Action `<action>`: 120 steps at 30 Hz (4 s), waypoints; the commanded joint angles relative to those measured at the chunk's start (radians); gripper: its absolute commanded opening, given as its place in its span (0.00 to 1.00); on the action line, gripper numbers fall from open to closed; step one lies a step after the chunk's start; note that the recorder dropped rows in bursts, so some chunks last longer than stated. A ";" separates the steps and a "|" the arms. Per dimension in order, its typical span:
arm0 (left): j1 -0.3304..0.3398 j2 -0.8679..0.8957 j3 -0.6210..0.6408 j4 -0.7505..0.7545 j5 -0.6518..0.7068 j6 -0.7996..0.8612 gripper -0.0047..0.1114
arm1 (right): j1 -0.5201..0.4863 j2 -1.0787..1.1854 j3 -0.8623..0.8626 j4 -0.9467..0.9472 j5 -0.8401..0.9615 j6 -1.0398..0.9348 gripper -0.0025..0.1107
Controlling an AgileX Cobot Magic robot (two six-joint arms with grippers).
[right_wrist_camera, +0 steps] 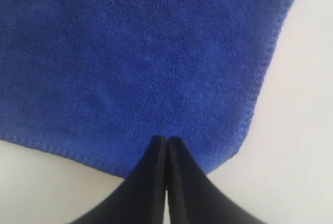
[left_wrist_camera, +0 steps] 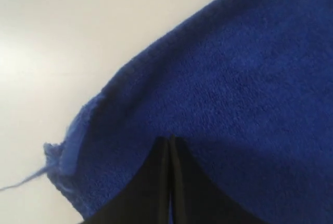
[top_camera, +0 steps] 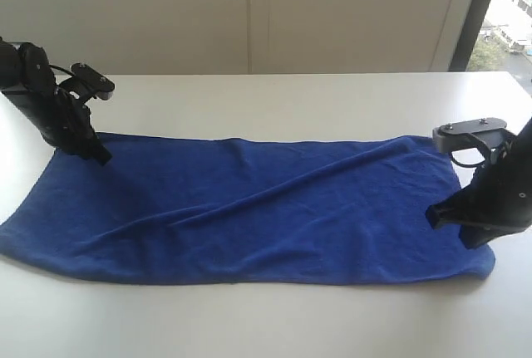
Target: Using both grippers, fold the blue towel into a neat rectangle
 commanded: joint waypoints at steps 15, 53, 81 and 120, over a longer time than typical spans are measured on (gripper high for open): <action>0.041 0.042 0.004 -0.012 -0.035 -0.007 0.05 | 0.000 0.131 0.023 -0.128 0.146 0.018 0.02; 0.335 -0.373 0.161 -0.630 0.645 0.293 0.04 | 0.572 0.267 -0.392 0.332 -0.172 -0.401 0.02; 0.617 -0.446 0.405 -0.856 0.542 0.379 0.04 | 0.979 0.656 -0.795 0.383 -0.332 -0.526 0.41; 0.617 -0.446 0.405 -0.896 0.525 0.455 0.04 | 0.790 0.620 -0.888 0.410 -0.330 -0.343 0.02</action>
